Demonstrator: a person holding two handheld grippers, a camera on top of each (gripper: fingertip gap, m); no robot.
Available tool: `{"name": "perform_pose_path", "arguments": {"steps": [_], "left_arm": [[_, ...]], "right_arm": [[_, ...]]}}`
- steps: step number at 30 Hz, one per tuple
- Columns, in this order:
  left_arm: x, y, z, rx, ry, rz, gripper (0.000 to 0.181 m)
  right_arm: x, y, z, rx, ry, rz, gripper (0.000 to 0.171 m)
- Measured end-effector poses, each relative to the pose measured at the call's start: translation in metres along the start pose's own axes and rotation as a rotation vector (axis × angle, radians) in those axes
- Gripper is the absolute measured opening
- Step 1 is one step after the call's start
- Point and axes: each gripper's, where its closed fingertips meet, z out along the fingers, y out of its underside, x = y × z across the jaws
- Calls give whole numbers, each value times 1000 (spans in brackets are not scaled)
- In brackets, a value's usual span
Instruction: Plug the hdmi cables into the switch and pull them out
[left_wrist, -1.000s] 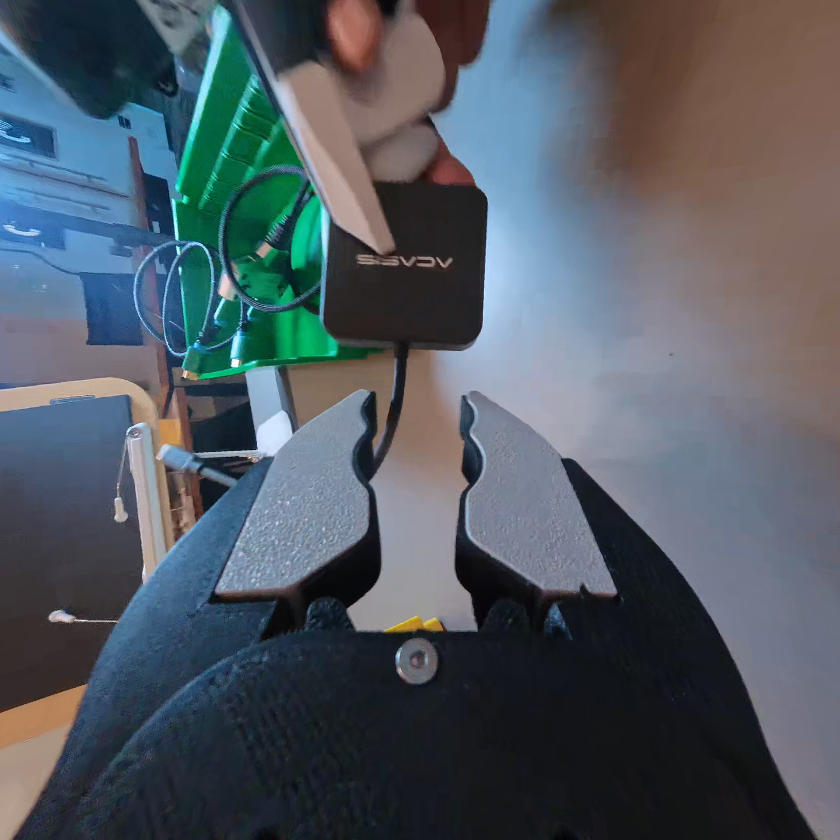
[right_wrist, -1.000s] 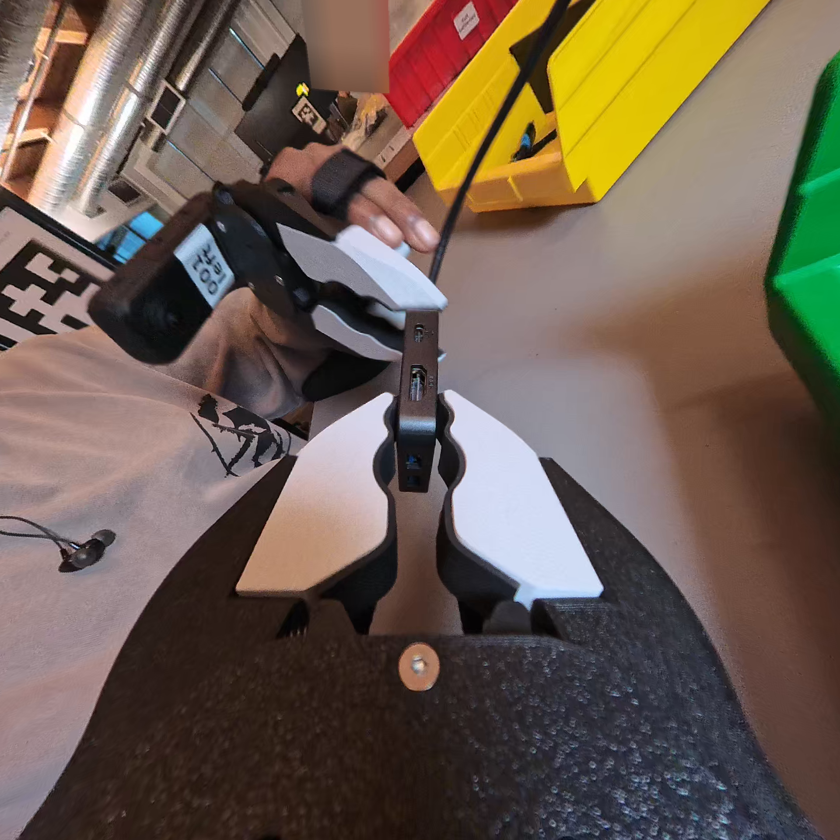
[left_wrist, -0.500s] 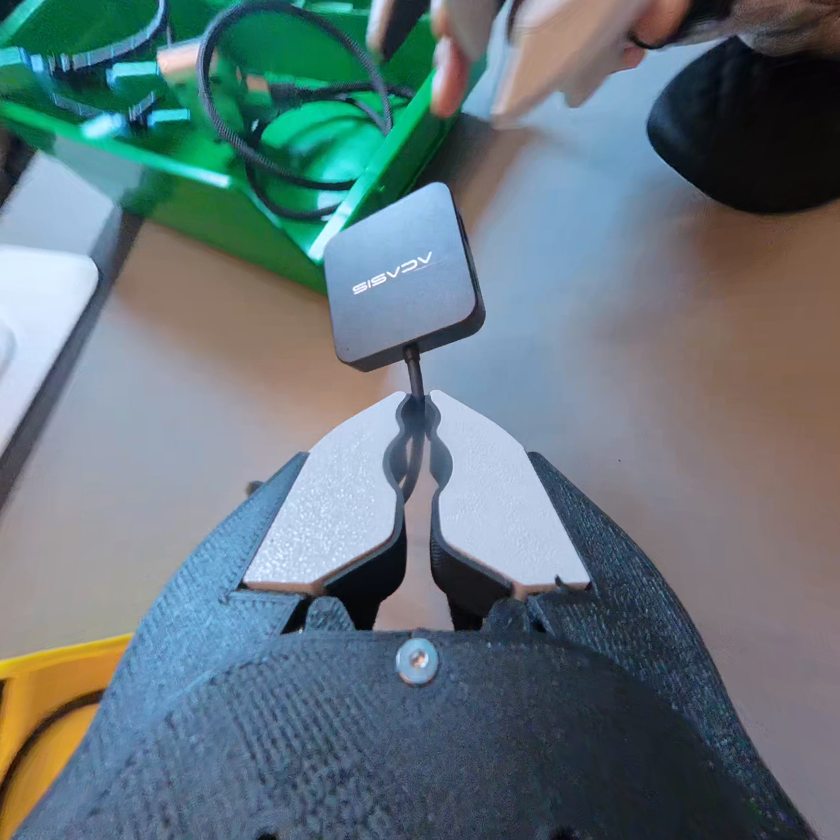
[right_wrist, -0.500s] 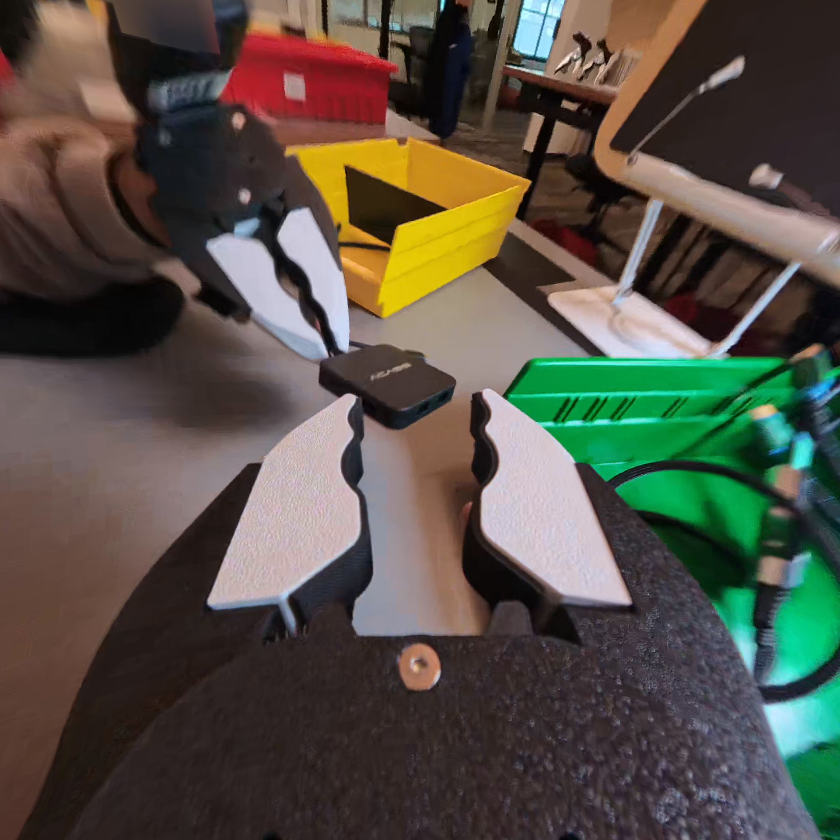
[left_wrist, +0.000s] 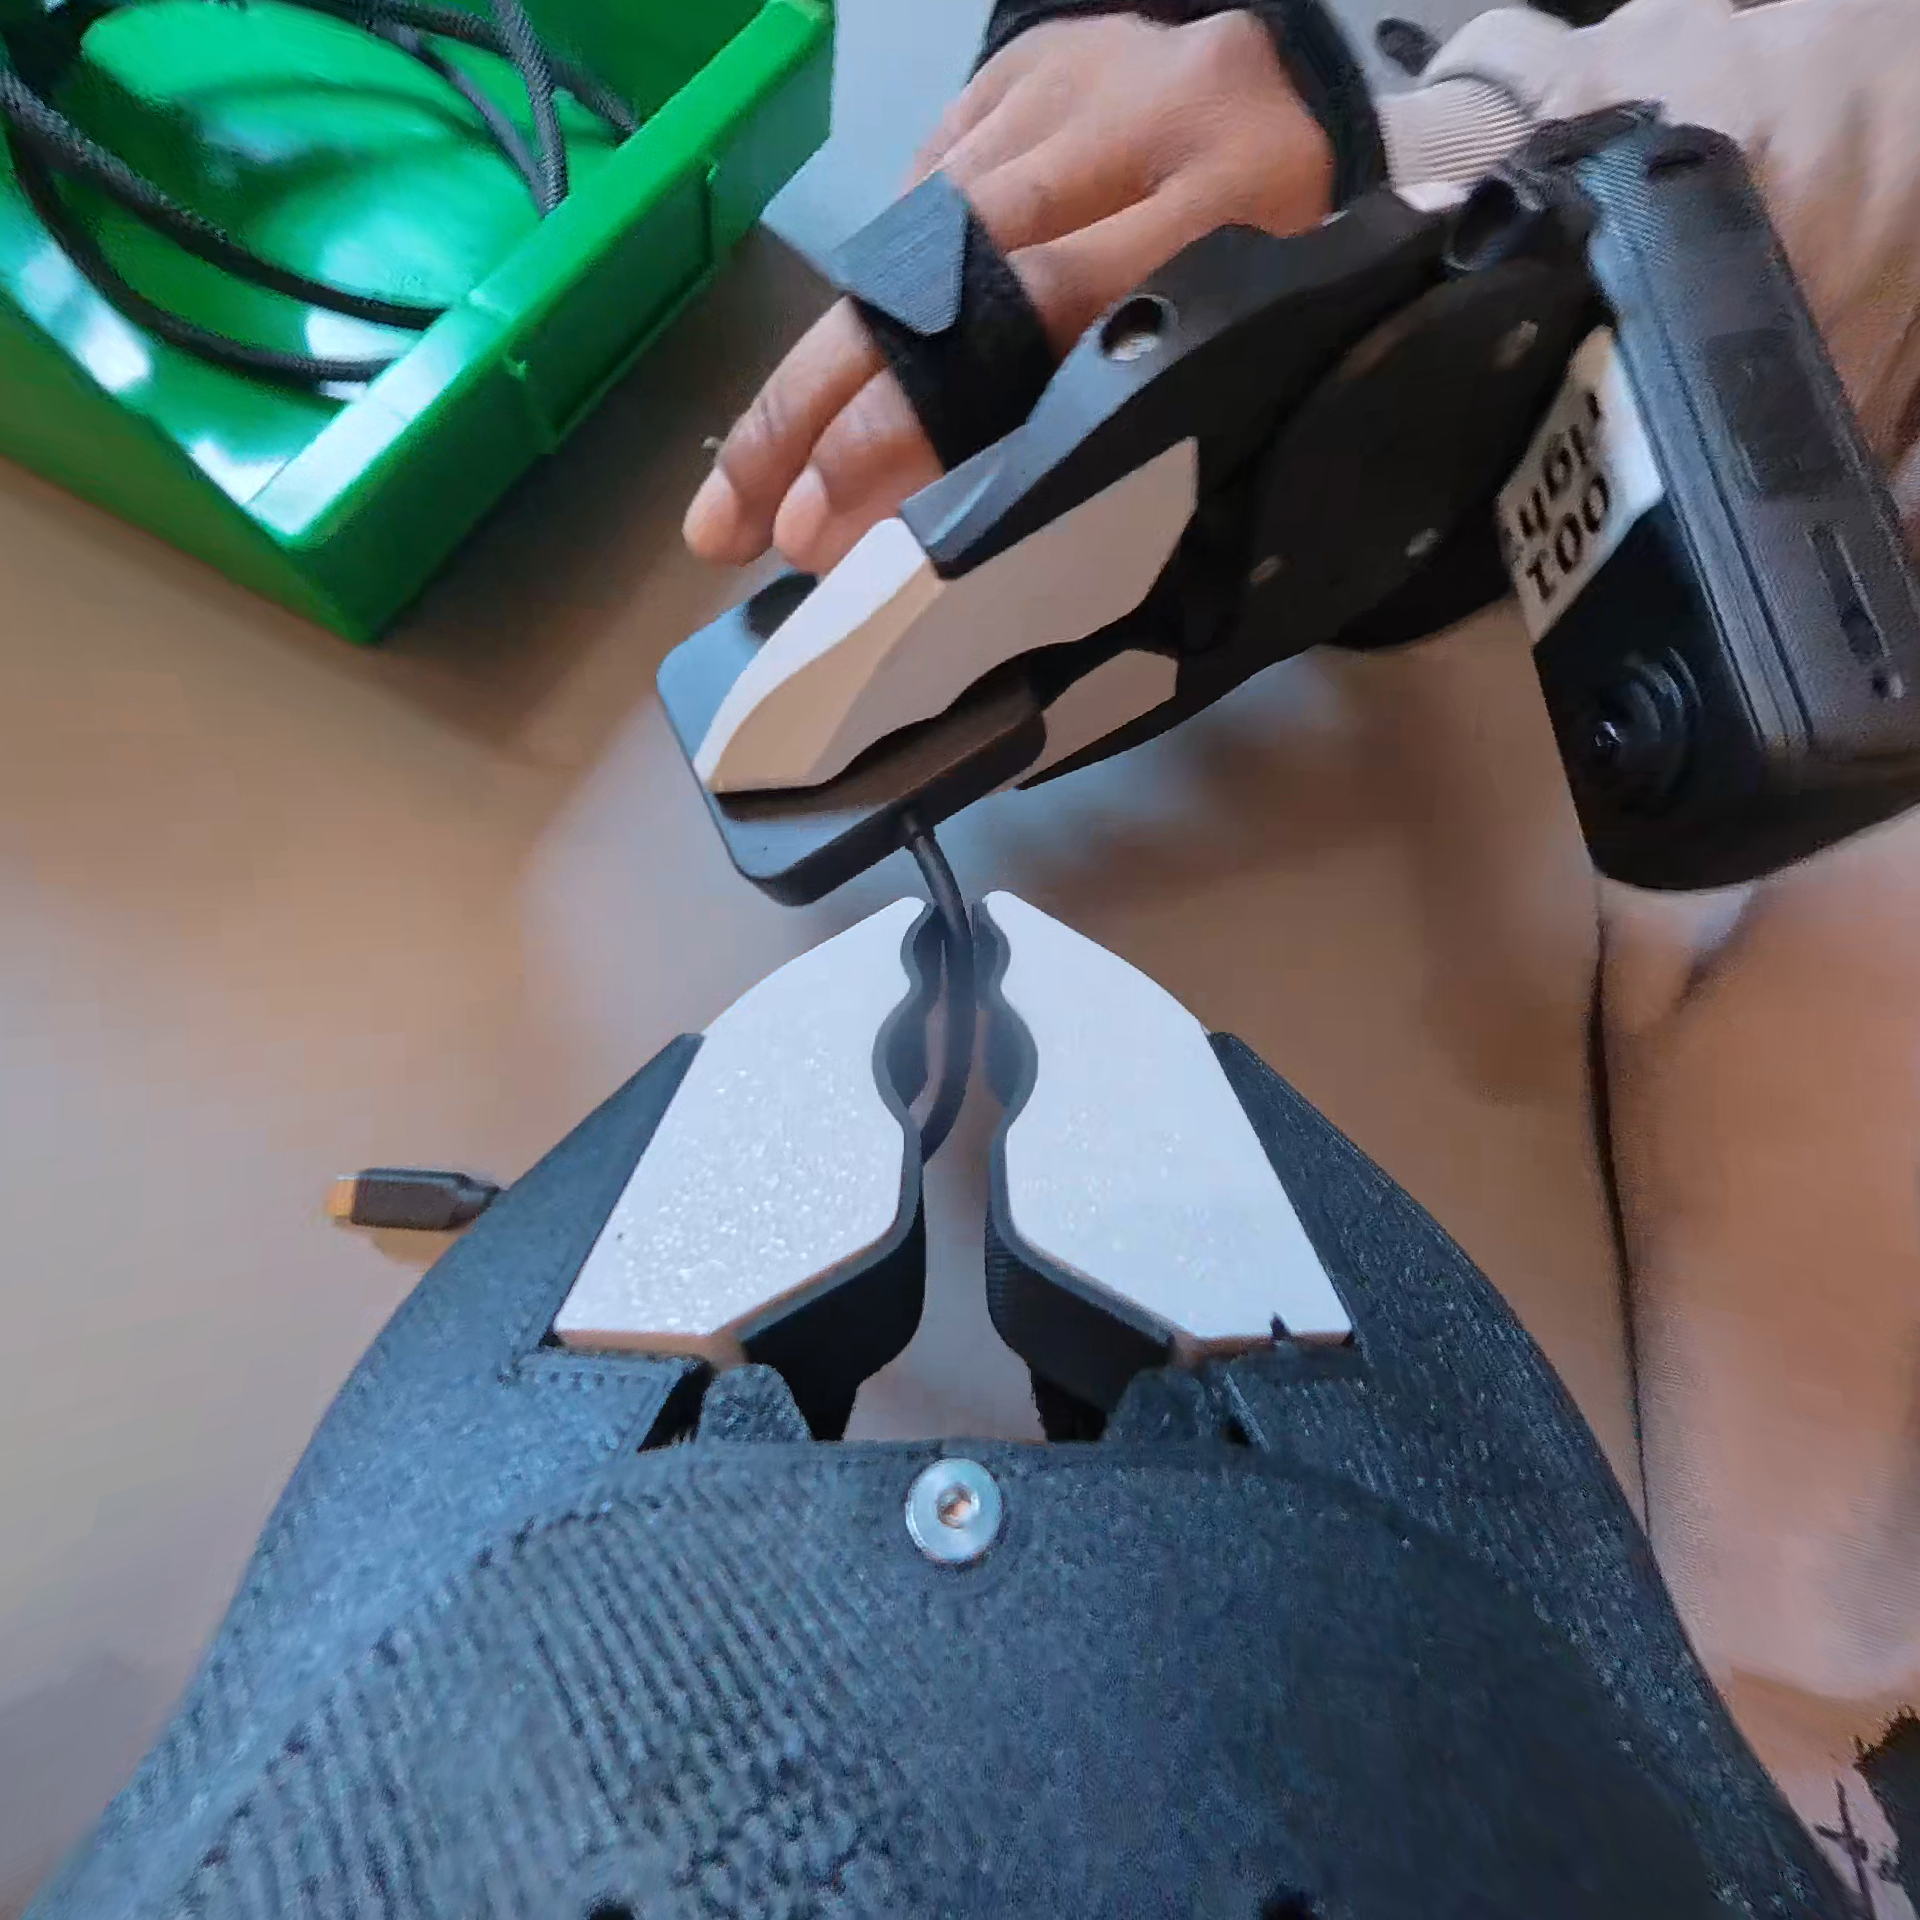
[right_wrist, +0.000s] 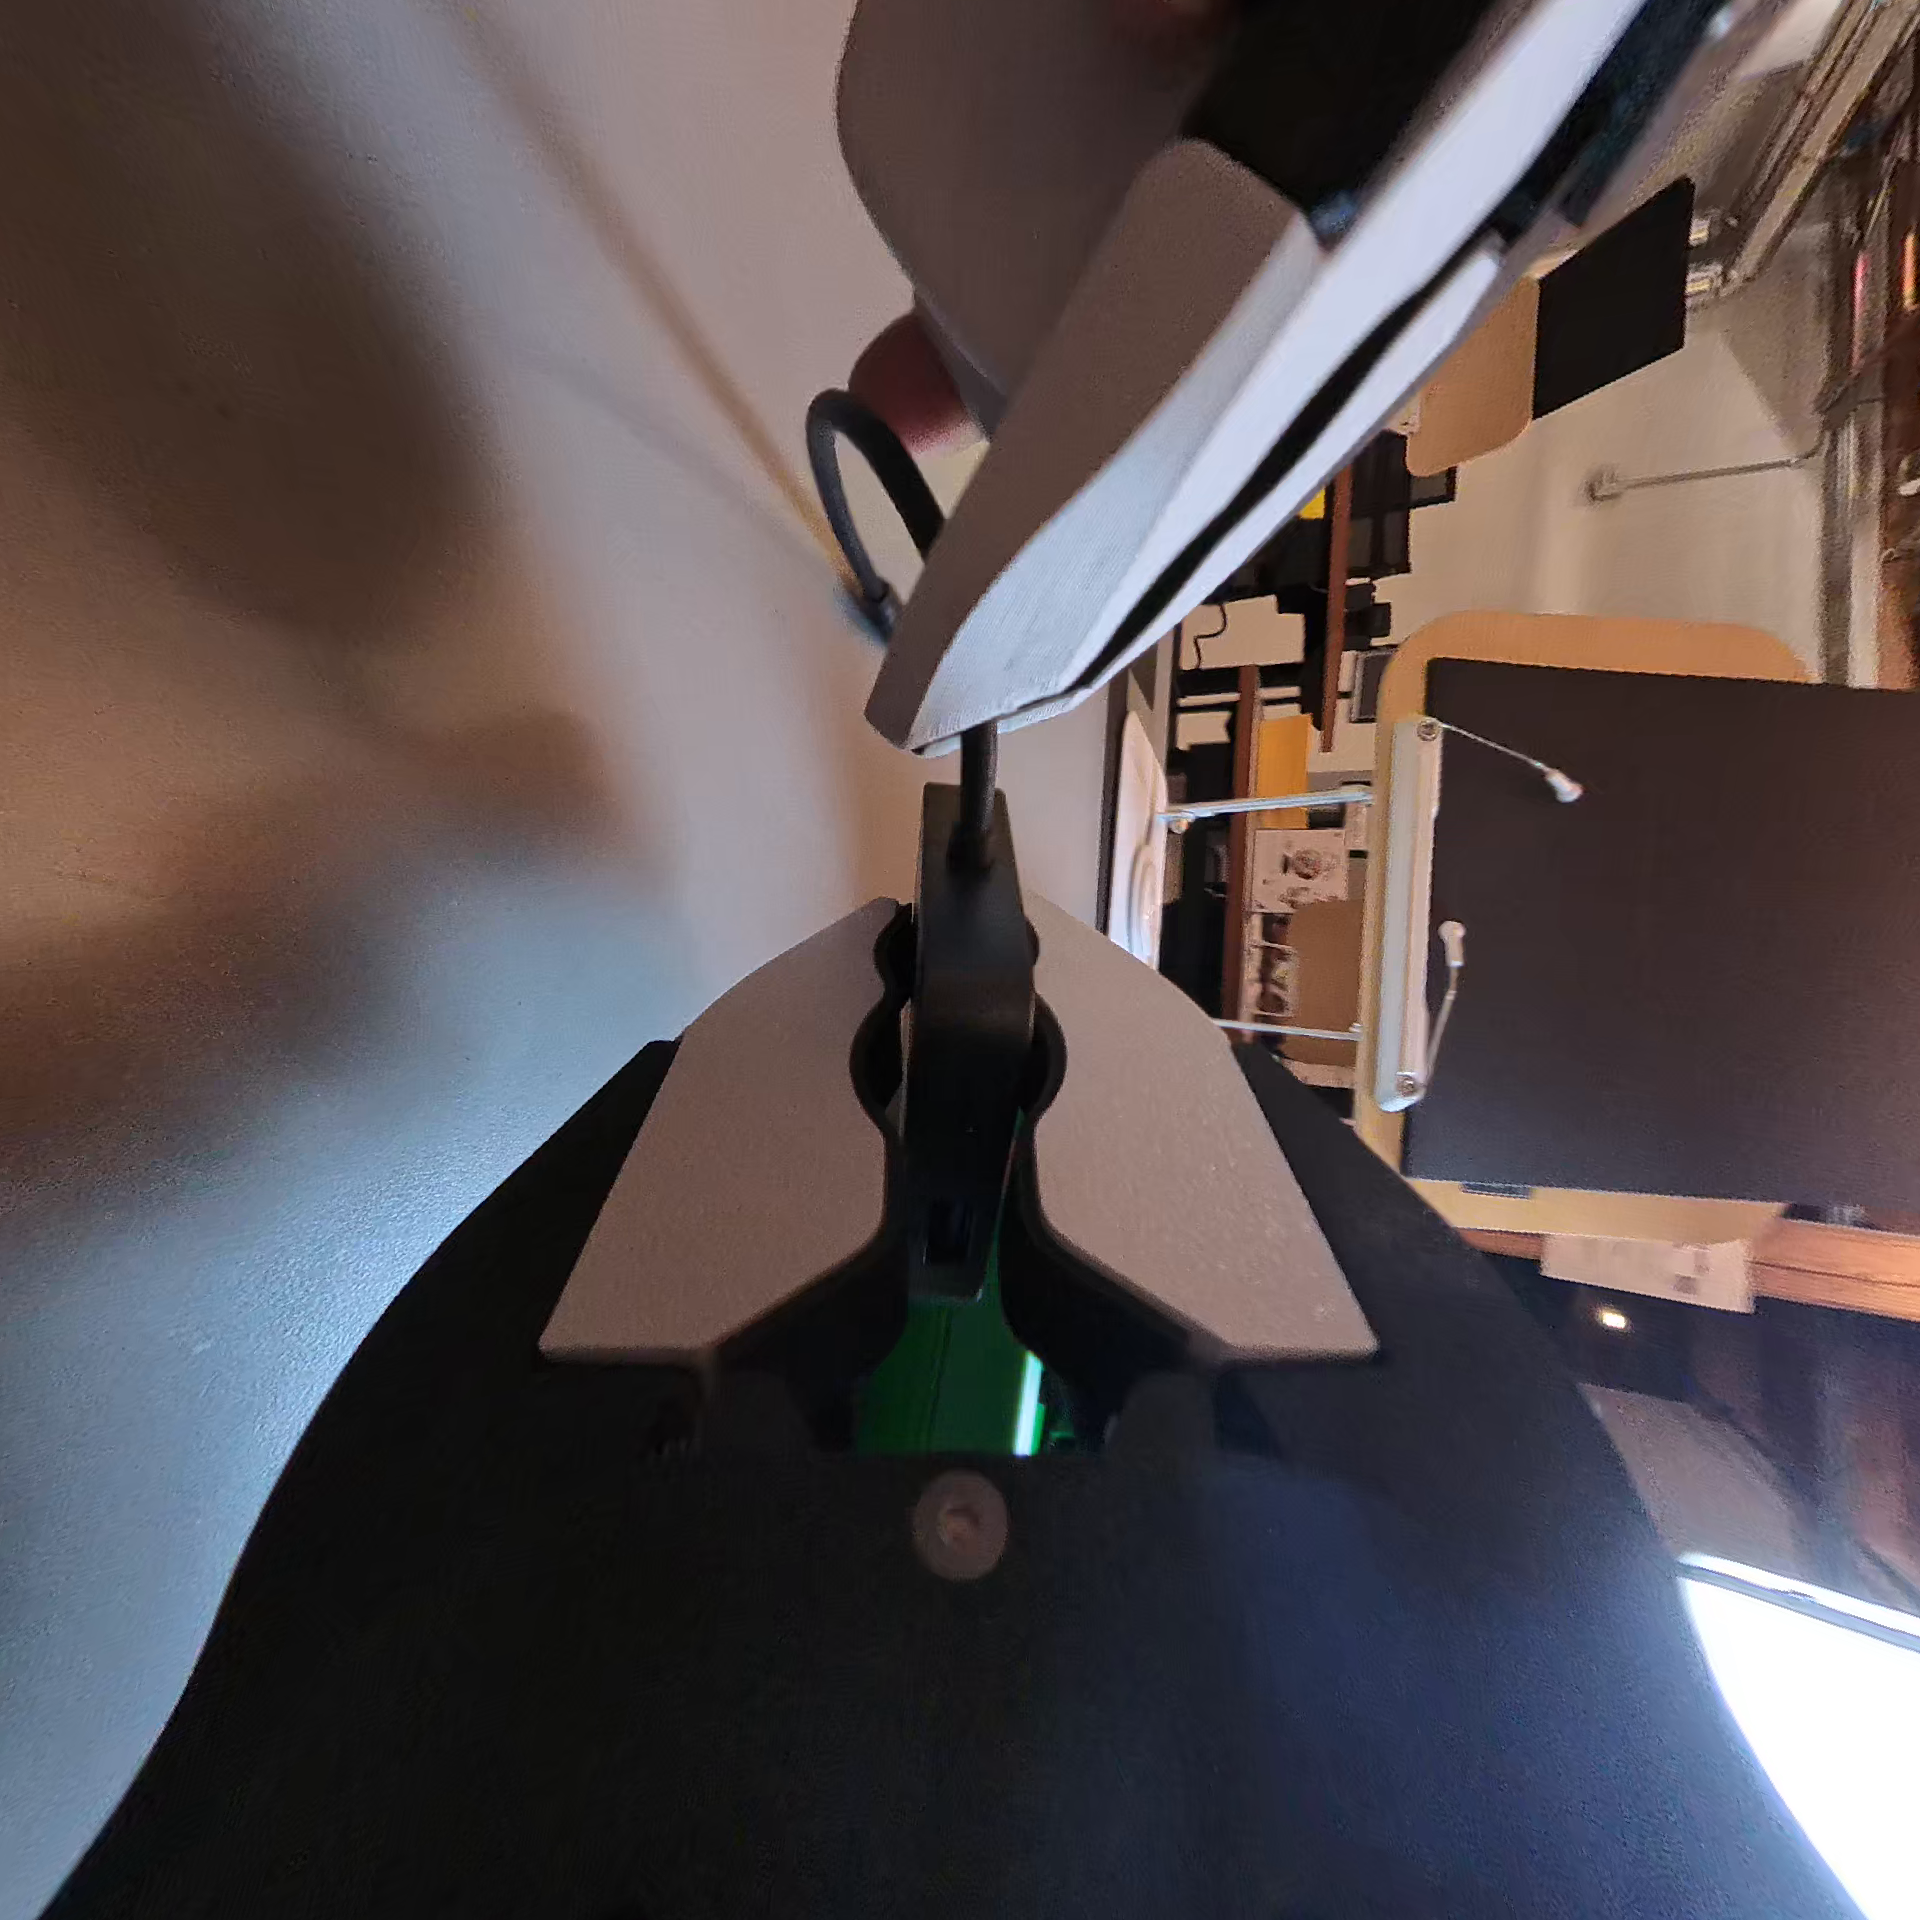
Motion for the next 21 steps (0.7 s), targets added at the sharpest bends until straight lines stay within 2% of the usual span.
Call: {"name": "perform_pose_path", "arguments": {"steps": [3, 7, 10, 12, 14, 17, 21], "left_arm": [[14, -22, -17, 143, 76, 73, 14], [12, -61, -71, 434, 70, 157, 20], [-7, -69, -111, 578, 50, 187, 16], [-36, -68, -128, 662, -28, 130, 12], [-47, -55, -117, 596, -63, 133, 19], [-29, -45, -74, 468, -58, 262, 29], [14, -56, -26, 447, 31, 289, 28]], "right_arm": [[12, -3, -10, 81, -13, 183, 14], [31, -4, -30, 290, -56, 501, 14], [57, -13, -56, 538, -85, 776, 14], [73, -24, -76, 735, -153, 959, 15], [86, -30, -91, 901, -199, 1089, 15], [96, -32, -100, 1077, -264, 1255, 15], [90, -34, -91, 1074, -280, 1307, 15]]}}
